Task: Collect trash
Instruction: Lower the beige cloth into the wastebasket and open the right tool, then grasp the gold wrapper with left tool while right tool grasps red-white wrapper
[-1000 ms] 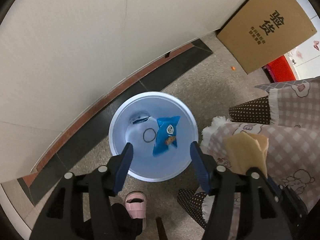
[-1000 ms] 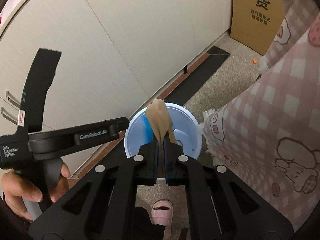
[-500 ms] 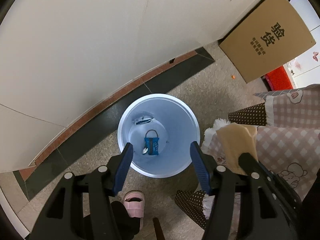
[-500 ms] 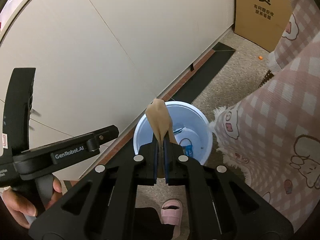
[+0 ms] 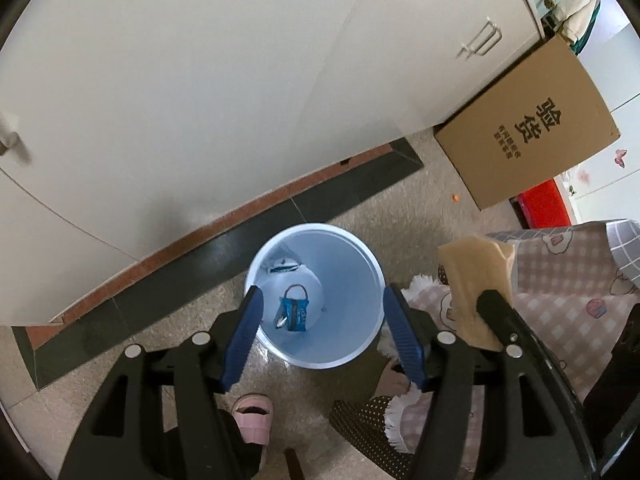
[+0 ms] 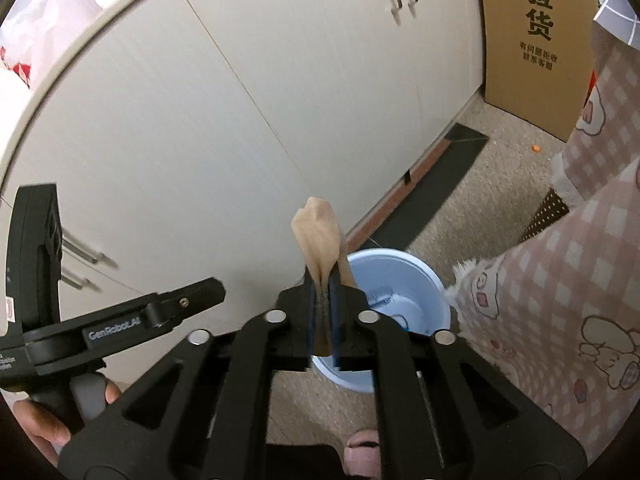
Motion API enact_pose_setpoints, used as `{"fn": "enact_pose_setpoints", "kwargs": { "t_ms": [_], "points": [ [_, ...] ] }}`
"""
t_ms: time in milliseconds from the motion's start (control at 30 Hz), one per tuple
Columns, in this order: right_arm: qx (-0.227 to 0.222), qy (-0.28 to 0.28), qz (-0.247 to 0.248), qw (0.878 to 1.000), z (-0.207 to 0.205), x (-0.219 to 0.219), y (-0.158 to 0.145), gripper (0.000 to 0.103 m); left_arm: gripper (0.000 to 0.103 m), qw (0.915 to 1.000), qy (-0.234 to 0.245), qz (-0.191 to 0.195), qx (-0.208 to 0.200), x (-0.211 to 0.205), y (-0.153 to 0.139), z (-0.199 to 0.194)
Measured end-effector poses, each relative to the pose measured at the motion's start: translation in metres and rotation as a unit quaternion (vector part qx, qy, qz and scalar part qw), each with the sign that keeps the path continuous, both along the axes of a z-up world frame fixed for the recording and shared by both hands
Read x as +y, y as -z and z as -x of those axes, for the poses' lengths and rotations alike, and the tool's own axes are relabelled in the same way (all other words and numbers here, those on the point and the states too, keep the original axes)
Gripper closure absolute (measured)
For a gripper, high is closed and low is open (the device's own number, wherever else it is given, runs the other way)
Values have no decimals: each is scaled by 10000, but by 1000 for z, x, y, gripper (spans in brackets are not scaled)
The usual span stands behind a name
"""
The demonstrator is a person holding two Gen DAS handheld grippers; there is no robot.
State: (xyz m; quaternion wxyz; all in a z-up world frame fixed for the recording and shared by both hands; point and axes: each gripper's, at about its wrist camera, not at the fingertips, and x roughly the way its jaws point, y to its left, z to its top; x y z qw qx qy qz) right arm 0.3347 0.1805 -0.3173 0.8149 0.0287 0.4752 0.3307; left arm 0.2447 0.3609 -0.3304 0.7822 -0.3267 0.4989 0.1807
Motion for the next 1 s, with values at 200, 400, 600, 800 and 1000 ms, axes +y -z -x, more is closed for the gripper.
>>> {"fn": "enact_pose_setpoints", "kwargs": {
  "t_ms": [200,400,600,800,1000],
  "points": [
    [-220,107,-113,9996,7,-5,-10,33,41,9999,2,111,-81,1,-11,8],
    [-512,183,-71,9985,17,-13,-36,33,41,9996,-27,61,-288,-4,-35,19],
    [-819,194,-238,9962,37,-23,-81,33,41,9976,-25,-59,-689,-14,-79,37],
    [-1087,92,-740,9913,60,-45,-153,33,38,9909,-23,-273,-1321,-32,-146,59],
    [-1390,122,-1028,9849,78,-87,-219,33,36,9803,398,-577,-1847,-76,-209,56]
  ]
}}
